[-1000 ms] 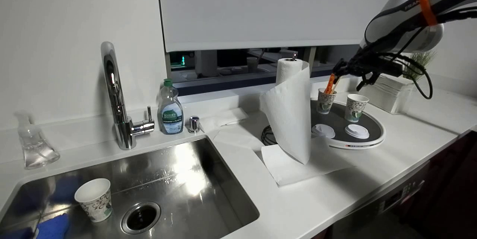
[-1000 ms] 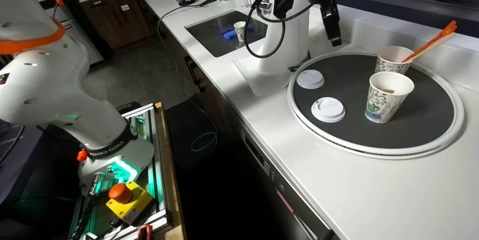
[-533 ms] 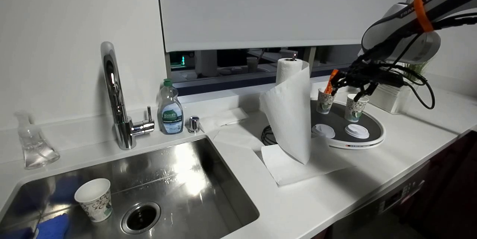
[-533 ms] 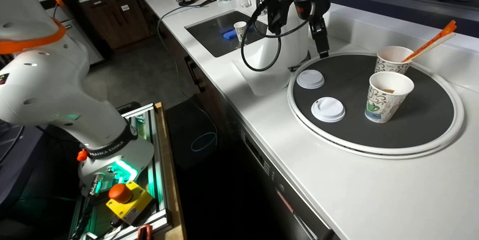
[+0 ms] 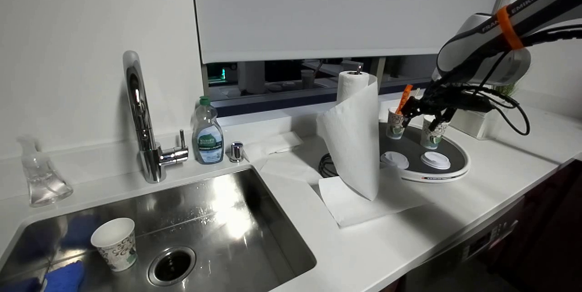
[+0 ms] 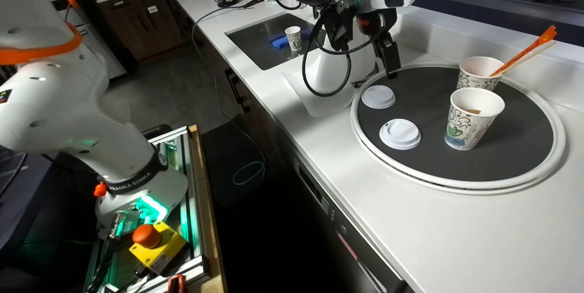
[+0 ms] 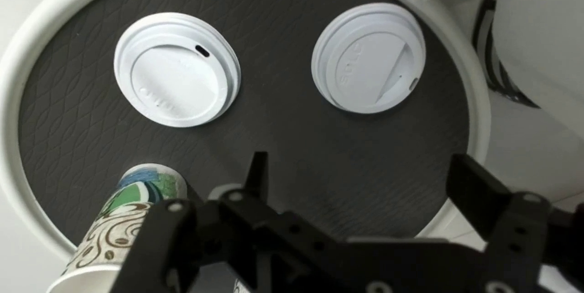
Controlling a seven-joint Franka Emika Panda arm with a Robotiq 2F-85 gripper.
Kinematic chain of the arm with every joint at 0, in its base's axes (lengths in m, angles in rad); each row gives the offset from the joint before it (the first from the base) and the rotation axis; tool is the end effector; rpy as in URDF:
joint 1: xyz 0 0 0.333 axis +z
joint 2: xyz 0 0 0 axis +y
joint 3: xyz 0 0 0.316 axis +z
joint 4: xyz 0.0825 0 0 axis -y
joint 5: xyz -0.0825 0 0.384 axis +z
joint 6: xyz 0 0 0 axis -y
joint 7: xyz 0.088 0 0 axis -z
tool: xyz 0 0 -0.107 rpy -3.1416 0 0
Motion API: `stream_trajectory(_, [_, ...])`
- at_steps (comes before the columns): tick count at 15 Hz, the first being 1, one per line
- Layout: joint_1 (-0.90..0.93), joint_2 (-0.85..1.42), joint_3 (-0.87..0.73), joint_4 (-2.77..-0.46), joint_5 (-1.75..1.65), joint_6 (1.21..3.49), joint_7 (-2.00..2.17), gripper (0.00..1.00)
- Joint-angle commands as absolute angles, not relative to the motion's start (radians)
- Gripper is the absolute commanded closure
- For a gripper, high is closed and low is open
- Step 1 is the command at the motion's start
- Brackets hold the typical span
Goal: Move the coffee cup on the right backwards then place the cup on the left forwards and put the white lid on top of the coffee cup at the front.
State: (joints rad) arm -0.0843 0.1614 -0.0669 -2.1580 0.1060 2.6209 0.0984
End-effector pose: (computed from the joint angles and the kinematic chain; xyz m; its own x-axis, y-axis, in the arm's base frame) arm 0.5785 -0.0899 0.3548 0.9013 -0.3246 0.2867 -0.3103 -0.9458 -0.0955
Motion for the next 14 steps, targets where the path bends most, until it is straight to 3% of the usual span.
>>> stream_trajectory(1, [-0.086,0.191,-0.073,-2.179,0.074,2.583,0.044,0.00])
stream_trajectory(10, [-0.095,0.235,-0.090,-2.189,0.034,2.581,0.024,0.00])
stream_trajectory(14, [-0.174,0.231,-0.033,-2.213,0.170,2.602,-0.281,0.00])
